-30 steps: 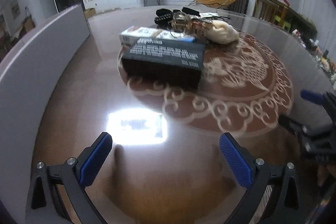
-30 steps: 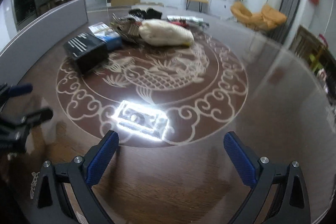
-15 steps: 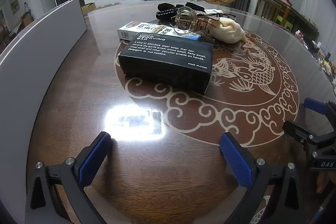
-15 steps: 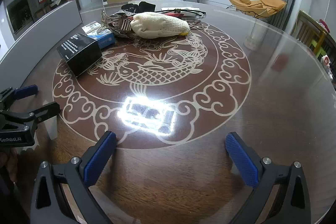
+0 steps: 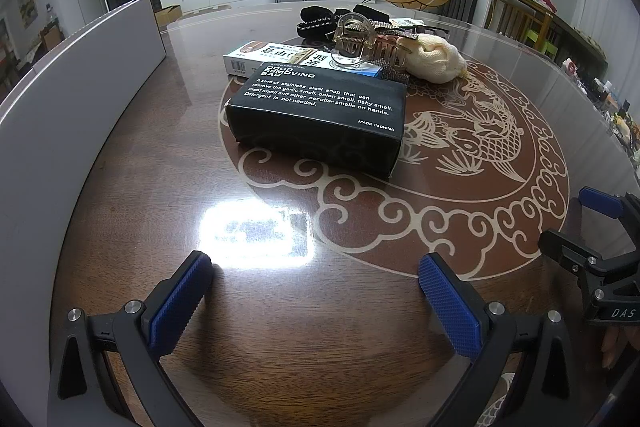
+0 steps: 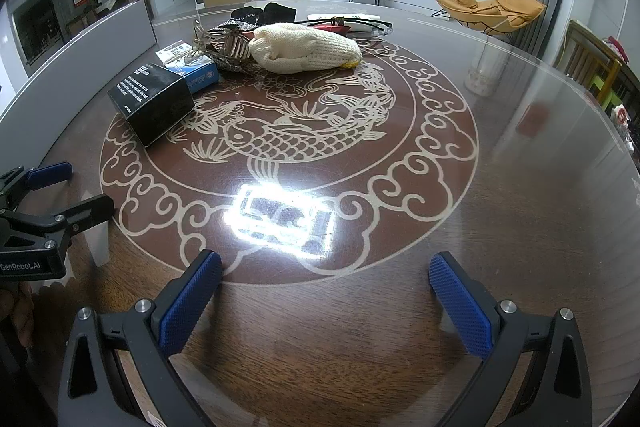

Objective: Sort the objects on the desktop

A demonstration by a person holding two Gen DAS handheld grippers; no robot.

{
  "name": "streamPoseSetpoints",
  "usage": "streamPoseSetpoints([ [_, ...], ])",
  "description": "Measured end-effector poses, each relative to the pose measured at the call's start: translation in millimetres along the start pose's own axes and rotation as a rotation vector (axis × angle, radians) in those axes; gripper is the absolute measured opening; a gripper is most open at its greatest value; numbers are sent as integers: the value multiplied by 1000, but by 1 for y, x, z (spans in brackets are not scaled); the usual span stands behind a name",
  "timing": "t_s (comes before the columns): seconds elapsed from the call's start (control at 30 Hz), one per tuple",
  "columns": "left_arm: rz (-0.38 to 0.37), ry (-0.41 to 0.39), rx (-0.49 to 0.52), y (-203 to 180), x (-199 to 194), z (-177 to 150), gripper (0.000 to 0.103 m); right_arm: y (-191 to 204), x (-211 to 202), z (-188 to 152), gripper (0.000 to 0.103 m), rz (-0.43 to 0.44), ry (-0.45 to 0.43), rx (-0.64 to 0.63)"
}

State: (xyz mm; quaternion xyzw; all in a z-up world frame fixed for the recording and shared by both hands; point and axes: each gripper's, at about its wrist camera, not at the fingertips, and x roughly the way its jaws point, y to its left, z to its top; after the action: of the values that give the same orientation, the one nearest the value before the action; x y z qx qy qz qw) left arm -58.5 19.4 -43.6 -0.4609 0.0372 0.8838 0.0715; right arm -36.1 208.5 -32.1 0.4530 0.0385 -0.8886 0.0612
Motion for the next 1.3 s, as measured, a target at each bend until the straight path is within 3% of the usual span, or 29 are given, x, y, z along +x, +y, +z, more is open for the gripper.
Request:
streamPoseSetpoints([
  [1.3, 0, -1, 1, 1, -1, -2, 103, 0, 0, 0, 103, -1, 0, 1],
])
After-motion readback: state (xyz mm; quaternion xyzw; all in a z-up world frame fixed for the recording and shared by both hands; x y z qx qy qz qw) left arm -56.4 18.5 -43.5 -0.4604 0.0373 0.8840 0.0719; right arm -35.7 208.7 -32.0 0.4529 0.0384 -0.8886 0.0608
